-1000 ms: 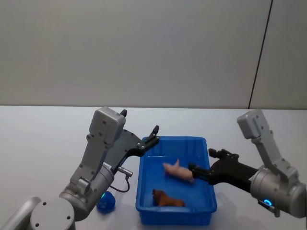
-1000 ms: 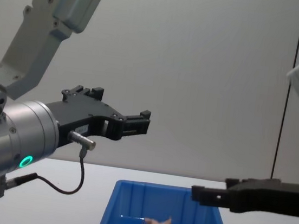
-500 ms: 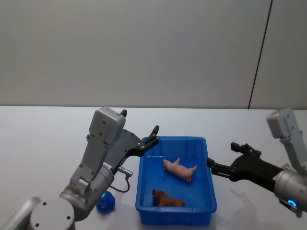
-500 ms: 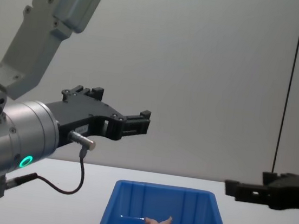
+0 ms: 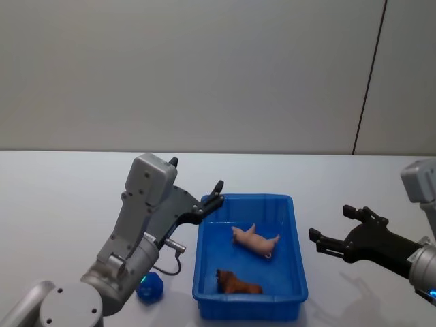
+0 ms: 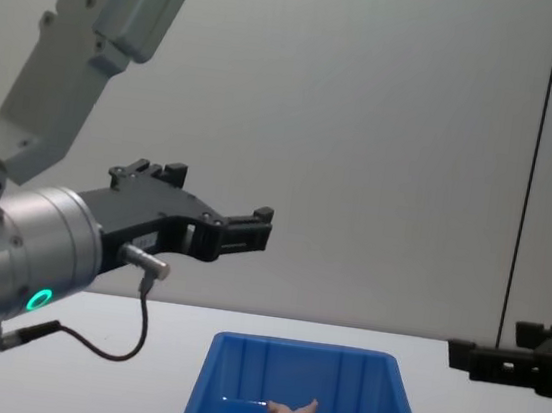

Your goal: Pick up the two dolls from the table and place them into the box.

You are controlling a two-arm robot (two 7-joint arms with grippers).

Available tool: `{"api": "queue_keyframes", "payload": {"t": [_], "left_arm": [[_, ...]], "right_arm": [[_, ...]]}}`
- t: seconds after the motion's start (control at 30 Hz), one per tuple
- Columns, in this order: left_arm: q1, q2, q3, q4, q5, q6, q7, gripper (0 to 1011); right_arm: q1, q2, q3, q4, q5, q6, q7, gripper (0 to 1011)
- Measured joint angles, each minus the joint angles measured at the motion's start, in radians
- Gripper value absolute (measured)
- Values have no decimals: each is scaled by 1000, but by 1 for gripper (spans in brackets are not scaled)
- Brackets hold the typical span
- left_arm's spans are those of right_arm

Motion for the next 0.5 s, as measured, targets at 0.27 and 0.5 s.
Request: {"api": "queue_keyframes", "payload": {"t": [0.27,0.5], "left_arm": [[28,33,-13,-34,-6,43,0,1001],[69,80,-28,-69,-36,92,0,1001]], "right_arm": [[-8,10,5,-4,6,-8,5,1001],[-11,16,9,-6,9,-11,8,1001]]}}
